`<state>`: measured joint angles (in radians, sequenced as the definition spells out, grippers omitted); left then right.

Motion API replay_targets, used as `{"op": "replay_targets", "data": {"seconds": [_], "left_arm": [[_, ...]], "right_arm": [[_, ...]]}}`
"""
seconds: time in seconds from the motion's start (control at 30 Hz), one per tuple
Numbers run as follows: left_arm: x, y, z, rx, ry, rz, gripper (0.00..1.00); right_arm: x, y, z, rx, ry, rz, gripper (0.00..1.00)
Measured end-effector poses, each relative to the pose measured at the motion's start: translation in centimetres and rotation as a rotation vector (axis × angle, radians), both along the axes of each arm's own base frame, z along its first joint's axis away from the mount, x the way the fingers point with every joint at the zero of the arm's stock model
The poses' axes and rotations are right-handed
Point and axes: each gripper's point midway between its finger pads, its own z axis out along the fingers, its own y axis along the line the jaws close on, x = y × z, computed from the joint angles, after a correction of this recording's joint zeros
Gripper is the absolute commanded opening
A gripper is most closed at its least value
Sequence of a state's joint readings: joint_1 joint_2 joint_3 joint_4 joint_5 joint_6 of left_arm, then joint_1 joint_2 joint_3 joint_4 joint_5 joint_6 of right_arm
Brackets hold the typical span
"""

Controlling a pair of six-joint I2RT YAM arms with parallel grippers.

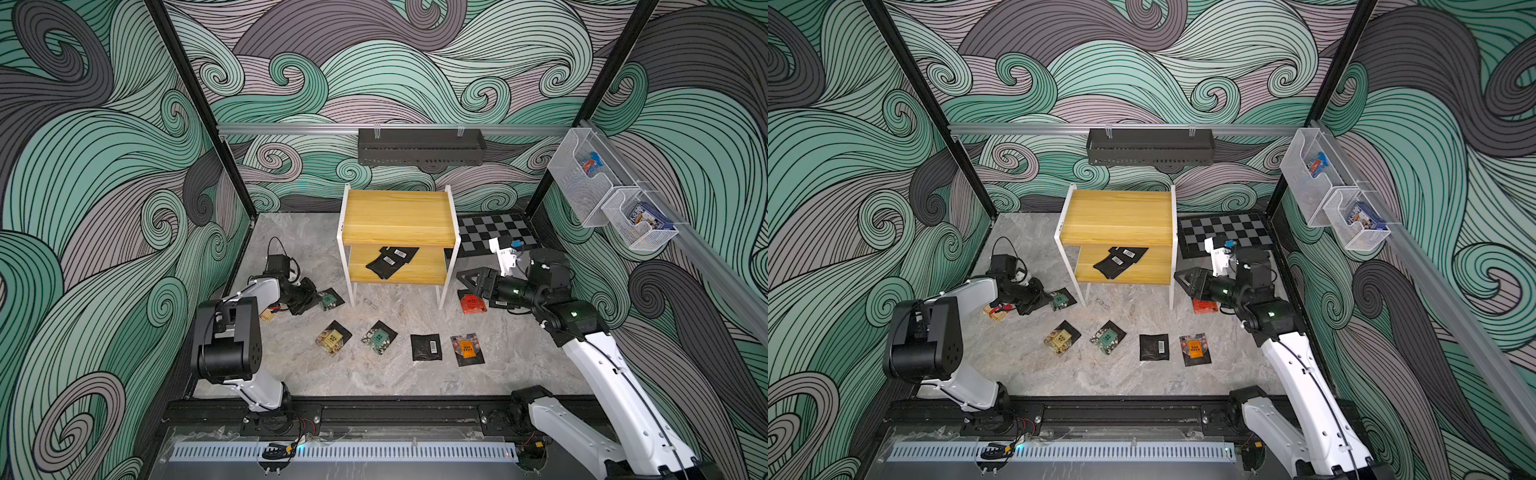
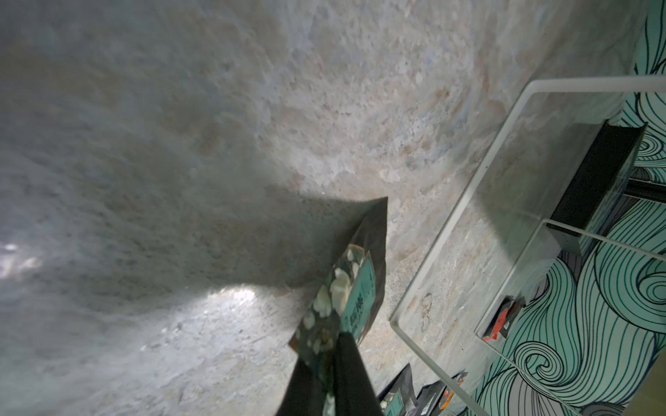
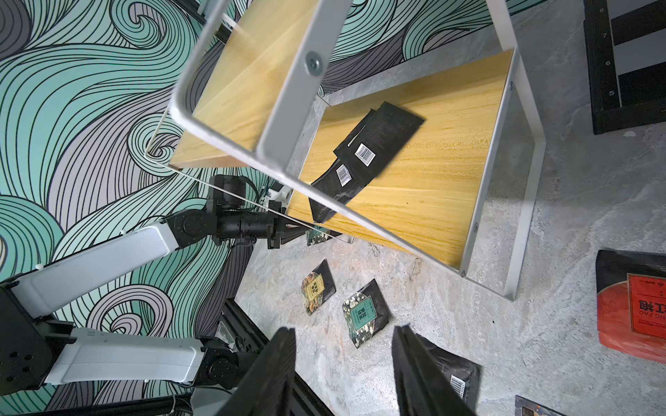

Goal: Remove the tea bags from the shelf
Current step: Place the tea bag at the center of the board, then pick up the tea bag from the shelf.

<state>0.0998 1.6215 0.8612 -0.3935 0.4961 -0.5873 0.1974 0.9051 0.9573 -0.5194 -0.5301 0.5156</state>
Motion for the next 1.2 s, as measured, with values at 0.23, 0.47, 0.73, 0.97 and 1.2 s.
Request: {"op": "replay_targets", "data": {"seconds": [0.23, 0.47, 0.73, 0.97, 1.2], "left_arm": [[-0.1, 0.4, 0.1, 0.03, 0.005, 0.001, 0.38], [-0.2, 0.4, 2.0, 0.032, -0.028, -0.008, 0.41], [0.3, -0.5, 5.6, -0.007, -0.106, -0.046, 0.46], [0.7, -1.4, 8.7, -0.059, -0.163, -0.081, 0.49], [1.1, -3.0, 12.4, -0.114, -0.245, -0.134, 0.56]], "right_arm": [[0.1, 0.0, -0.1, -0.001, 0.004, 0.0, 0.48], [0.1, 0.0, -0.2, -0.001, 0.006, 0.0, 0.48], [0.1, 0.0, -0.1, -0.001, 0.005, 0.0, 0.48], [0.0, 0.0, 0.0, 0.0, -0.001, 0.0, 0.48], [-0.2, 0.0, 0.2, 0.003, -0.007, 0.002, 0.49]]}}
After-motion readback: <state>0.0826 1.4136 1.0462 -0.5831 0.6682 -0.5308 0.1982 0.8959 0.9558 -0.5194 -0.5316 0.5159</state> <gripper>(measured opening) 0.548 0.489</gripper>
